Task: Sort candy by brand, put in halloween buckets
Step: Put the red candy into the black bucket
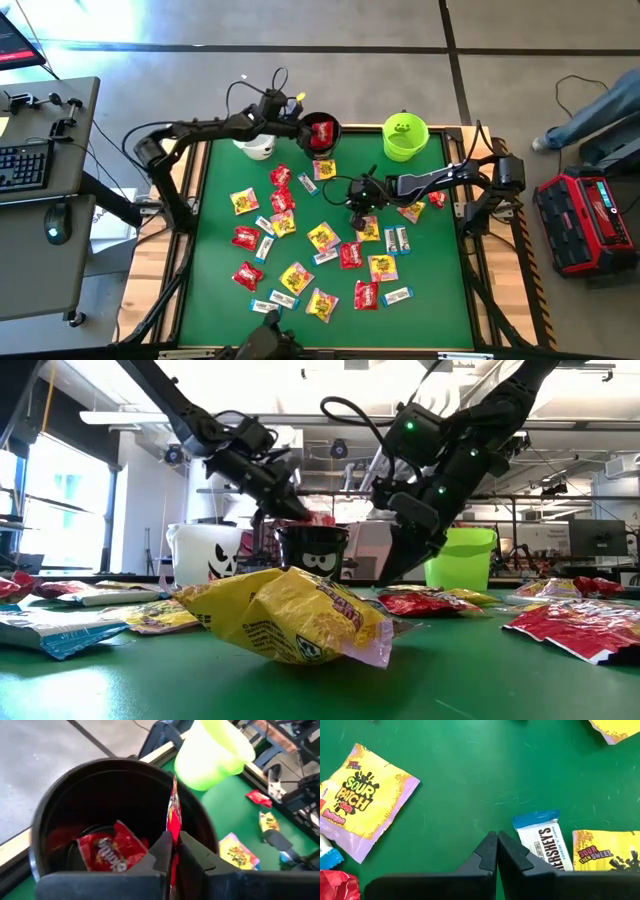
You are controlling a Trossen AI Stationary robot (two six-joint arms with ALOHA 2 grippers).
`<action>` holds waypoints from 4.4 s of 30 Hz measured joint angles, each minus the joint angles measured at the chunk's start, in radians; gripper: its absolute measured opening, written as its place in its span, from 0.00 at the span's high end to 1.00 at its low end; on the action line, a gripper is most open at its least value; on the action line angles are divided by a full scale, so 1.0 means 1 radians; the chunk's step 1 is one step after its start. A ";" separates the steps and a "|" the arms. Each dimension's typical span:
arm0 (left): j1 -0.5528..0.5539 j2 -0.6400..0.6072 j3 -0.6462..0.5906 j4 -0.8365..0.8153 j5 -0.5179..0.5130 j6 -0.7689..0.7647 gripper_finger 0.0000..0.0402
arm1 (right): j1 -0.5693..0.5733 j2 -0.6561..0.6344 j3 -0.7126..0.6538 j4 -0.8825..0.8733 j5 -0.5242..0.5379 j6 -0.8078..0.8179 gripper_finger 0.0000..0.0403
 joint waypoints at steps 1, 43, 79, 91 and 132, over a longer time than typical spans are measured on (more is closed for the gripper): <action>0.003 0.001 0.000 -0.008 -0.001 0.002 0.95 | 0.000 0.000 0.000 -0.002 0.000 0.001 1.00; -0.307 -0.275 -0.483 0.686 -0.265 0.313 0.98 | -0.013 -0.183 -0.058 0.081 0.155 -0.055 1.00; -0.464 -0.275 -0.734 0.966 -0.337 0.285 0.98 | 0.137 -0.791 -0.329 -0.317 0.285 0.230 1.00; -0.525 -0.275 -0.734 0.976 -0.320 0.284 0.98 | 0.255 -0.595 -0.329 -0.151 0.255 0.289 0.76; -0.567 -0.275 -0.734 0.895 -0.222 0.321 0.98 | 0.386 0.083 0.363 -0.581 -0.061 0.079 0.29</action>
